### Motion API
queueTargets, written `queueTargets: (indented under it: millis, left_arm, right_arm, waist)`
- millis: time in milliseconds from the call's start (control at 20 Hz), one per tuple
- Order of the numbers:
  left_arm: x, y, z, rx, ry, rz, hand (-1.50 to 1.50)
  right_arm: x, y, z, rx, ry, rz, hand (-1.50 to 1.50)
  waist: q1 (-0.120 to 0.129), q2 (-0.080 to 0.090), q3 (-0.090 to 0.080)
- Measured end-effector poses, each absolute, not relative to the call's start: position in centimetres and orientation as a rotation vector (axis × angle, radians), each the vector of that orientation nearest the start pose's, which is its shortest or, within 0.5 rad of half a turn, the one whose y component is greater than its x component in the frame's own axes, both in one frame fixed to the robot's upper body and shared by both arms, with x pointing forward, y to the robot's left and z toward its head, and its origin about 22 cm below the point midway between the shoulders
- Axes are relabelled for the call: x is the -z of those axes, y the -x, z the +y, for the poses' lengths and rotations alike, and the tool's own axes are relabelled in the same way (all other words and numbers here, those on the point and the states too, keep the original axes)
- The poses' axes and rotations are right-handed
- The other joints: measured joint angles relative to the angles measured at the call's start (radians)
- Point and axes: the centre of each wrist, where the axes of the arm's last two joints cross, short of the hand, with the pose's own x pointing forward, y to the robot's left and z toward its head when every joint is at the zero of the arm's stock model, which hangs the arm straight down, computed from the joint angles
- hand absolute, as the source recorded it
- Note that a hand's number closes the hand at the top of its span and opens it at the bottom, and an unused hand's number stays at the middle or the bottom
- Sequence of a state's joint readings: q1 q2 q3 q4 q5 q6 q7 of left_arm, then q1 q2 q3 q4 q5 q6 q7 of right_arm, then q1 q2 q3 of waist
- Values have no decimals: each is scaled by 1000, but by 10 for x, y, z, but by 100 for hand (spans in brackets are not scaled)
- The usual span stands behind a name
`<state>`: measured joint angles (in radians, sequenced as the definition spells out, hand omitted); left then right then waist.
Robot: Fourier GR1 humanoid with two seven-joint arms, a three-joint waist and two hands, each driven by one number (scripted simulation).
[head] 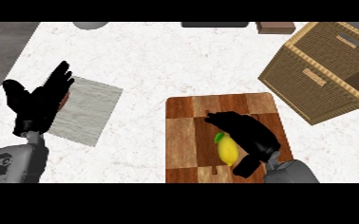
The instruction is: Pick the lemon from the cutting board and place it in the basket
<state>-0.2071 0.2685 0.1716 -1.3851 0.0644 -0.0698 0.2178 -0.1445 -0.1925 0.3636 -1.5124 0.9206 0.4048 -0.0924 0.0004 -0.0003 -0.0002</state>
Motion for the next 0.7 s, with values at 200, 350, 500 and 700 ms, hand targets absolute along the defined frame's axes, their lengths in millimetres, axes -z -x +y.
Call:
queueTargets:
  millis: [200,350,500,700]
  left_arm:
    - [-33,-289,315,71,-186,-1388,0]
    - [-35,-289,310,74,-194,-1382,0]
    - [-39,-291,319,70,-194,-1384,0]
    - [-31,-290,318,73,-194,-1382,0]
  right_arm:
    - [-5,-257,-173,-1599,312,-1343,150]
    - [-2,-261,-172,-1621,318,-1352,150]
    - [5,-260,-167,-1640,328,-1357,150]
    - [11,-258,-161,-1631,350,-1347,150]
  waist:
    - [1,-1,-1]
    - [1,-3,-3]
    - [0,-5,-5]
    - [-1,-8,-8]
